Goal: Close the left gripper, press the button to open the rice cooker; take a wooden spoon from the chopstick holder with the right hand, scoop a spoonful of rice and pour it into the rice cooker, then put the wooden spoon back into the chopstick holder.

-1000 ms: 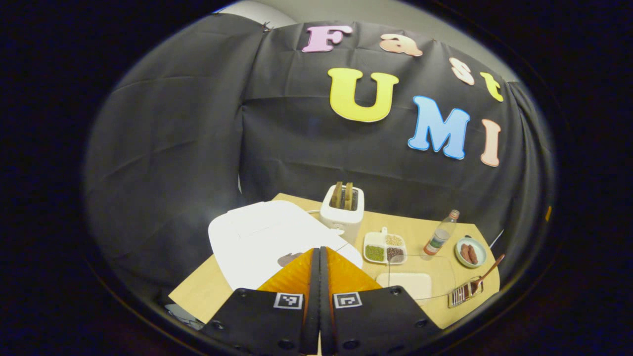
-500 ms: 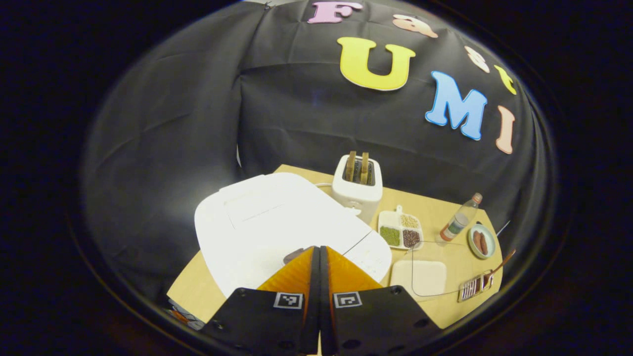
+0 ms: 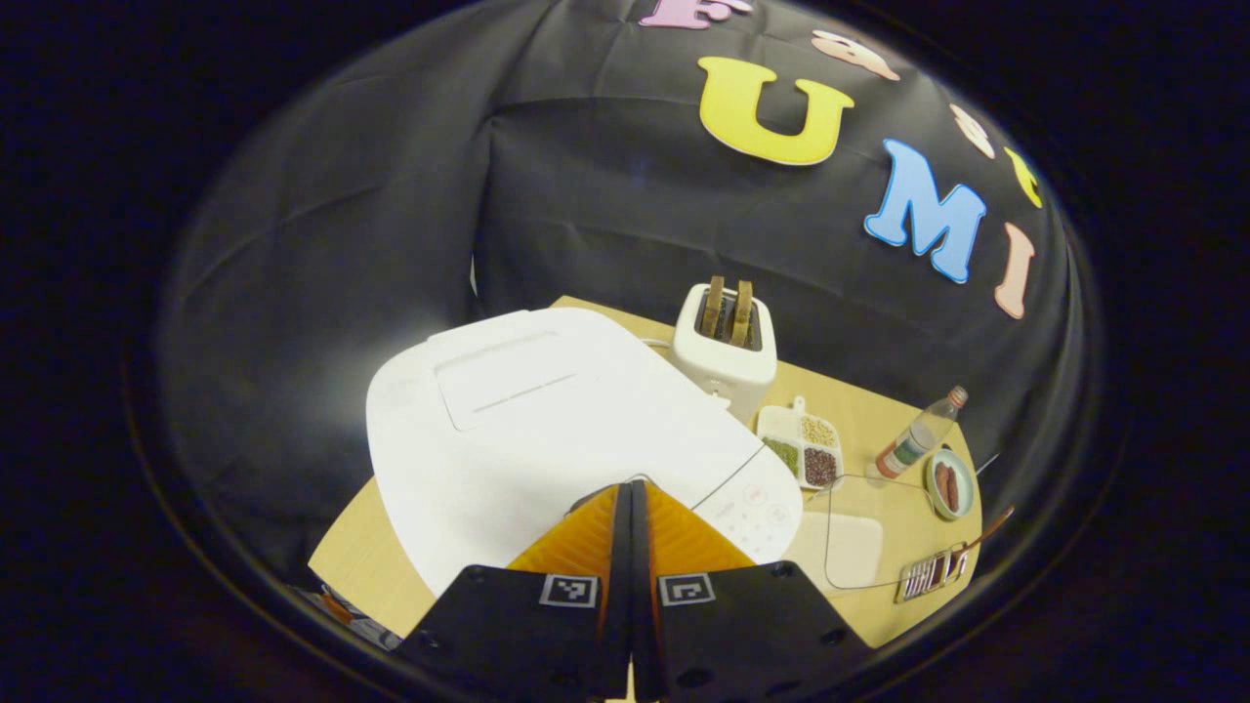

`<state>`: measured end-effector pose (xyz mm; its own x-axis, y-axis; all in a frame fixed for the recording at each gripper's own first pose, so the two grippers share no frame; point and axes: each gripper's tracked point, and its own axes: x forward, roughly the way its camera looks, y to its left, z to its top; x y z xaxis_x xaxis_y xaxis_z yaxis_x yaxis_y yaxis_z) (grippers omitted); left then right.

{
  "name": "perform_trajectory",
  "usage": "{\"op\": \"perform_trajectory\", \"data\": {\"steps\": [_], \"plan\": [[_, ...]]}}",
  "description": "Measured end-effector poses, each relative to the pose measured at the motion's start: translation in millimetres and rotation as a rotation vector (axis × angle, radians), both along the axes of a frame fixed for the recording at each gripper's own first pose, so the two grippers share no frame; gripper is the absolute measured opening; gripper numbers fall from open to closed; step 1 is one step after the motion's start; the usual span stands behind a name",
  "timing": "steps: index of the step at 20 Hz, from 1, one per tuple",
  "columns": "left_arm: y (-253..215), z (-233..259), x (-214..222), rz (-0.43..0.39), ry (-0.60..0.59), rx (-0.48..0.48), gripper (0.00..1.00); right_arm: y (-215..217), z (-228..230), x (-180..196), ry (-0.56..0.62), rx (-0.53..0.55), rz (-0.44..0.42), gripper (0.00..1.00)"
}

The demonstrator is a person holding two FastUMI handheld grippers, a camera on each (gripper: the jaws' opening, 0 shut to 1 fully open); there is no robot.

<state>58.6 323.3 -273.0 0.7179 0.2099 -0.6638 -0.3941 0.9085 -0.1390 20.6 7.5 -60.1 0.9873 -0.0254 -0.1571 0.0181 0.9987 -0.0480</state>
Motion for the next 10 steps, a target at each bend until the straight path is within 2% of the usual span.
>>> {"op": "perform_trajectory", "data": {"steps": [3,6,8,9,10], "plan": [[13.0,49.4,6.8,0.061,-0.133,0.063,0.09,-2.5,3.3,-1.7,-0.010,-0.007,0.002,0.98],[19.4,113.5,9.7,0.059,-0.262,0.186,0.15,-5.2,2.8,-1.9,-0.009,0.002,-0.002,0.98],[13.5,145.1,8.8,0.054,-0.333,0.235,0.43,-5.0,0.9,-2.1,-0.005,0.010,-0.001,0.98],[6.6,160.7,9.8,0.041,-0.374,0.239,0.63,-5.3,0.5,-2.9,-0.006,0.012,0.001,0.98],[-1.6,176.2,2.0,0.032,-0.409,0.255,0.72,-5.1,1.1,-3.1,-0.006,0.009,0.003,0.98]]}}
